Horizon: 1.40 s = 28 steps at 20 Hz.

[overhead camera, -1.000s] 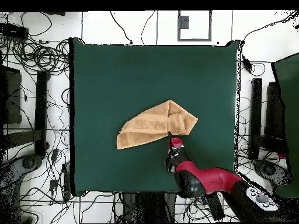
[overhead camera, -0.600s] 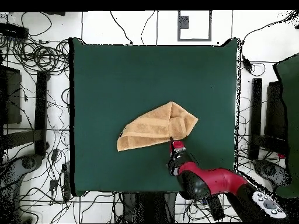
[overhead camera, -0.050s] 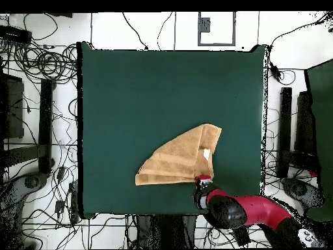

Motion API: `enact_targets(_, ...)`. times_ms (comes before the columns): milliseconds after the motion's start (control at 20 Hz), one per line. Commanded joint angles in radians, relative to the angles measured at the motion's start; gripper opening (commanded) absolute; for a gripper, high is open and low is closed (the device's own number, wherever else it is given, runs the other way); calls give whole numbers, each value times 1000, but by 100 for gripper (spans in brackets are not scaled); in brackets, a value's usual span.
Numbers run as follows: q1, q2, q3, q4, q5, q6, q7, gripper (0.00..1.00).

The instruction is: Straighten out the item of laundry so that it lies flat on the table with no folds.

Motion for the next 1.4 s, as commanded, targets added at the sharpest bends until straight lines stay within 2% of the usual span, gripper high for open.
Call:
enact_targets(50,53,-17,86,5,63,221,-287,0)
enact_targets(200,74,4,54,-17,48,280,-277,0)
enact_targets(400,86,-53,62,16,97,391,-266,0)
enact_targets(700,114,-33,45,-17,115,465,-237,0)
enact_targets(850,122,-6,46,-46,97,443,-231,0)
enact_targets(1050,139,40,42,-115,30,314,-190,0)
enact_targets(1400,148,96,29,-174,-28,290,-206,0)
